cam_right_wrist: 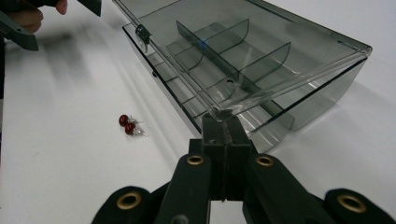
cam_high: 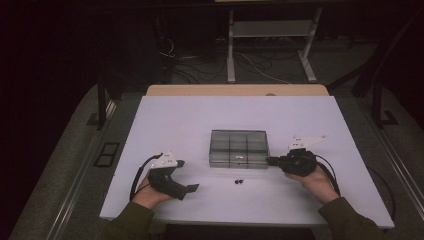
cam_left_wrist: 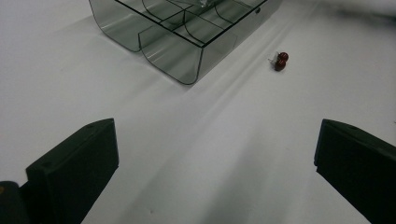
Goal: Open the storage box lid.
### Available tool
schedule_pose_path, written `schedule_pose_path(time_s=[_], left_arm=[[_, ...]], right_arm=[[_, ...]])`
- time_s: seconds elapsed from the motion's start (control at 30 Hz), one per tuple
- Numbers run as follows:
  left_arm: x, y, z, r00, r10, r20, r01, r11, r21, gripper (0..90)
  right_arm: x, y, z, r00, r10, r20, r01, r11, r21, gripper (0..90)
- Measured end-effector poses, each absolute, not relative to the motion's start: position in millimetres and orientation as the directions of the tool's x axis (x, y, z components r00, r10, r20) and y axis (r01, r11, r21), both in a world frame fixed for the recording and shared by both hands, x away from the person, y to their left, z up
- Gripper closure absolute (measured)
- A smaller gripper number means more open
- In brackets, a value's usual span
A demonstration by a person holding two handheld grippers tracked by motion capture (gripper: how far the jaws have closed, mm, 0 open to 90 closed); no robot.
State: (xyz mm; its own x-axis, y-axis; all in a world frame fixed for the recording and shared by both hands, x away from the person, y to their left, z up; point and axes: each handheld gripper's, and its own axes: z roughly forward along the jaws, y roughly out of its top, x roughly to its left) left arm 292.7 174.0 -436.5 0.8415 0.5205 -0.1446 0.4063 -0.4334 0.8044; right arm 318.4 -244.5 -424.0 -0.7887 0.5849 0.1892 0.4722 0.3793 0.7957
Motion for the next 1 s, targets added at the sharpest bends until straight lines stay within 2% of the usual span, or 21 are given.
schedule_pose_path(time_s=[1.0], left_arm=[[293.5,173.2,-437.3,0.843,0.519,-0.143,0.406,-0.438,0.802,0.0]], right_arm=[[329.7,-239.4,-414.7,-0.792,0.581,0.187,0.454,0.357,0.816,89.1]])
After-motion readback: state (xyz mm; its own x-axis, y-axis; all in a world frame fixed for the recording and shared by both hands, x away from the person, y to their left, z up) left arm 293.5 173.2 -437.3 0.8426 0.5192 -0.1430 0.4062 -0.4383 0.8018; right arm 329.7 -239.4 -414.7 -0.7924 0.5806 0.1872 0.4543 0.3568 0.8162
